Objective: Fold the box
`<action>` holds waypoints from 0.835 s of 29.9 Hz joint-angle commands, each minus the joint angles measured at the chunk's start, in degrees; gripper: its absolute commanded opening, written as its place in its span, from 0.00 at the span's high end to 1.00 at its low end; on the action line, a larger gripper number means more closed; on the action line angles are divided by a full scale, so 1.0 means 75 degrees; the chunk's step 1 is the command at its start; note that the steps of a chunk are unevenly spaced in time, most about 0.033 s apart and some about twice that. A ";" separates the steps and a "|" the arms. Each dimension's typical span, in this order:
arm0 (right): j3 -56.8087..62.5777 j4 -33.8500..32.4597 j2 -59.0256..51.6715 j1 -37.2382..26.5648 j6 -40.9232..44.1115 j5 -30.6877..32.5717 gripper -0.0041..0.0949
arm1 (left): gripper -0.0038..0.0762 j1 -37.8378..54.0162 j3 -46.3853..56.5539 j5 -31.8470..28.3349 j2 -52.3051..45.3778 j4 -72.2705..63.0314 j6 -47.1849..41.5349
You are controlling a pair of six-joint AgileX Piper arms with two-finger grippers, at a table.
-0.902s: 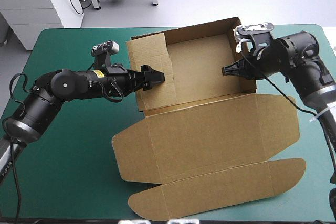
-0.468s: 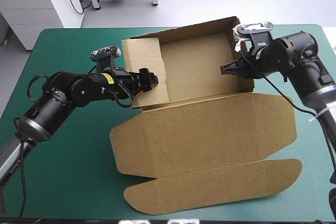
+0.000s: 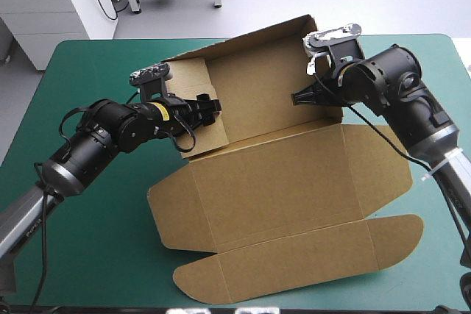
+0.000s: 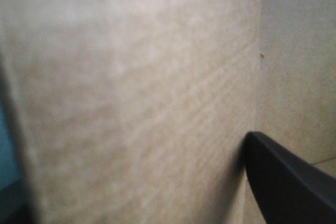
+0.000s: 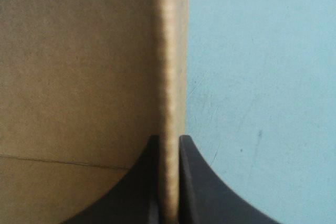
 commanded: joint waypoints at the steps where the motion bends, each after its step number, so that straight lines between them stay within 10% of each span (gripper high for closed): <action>1: -0.0611 -0.0233 -0.0346 0.0153 0.0139 -0.0491 0.97 | 0.25 -0.0052 -0.0204 -0.0528 -0.0241 0.0102 -0.0331; 25: -0.0724 -0.1190 -0.0317 0.0153 0.0279 -0.0158 0.97 | 0.29 -0.0120 -0.0204 -0.0596 -0.0409 -0.0338 -0.0319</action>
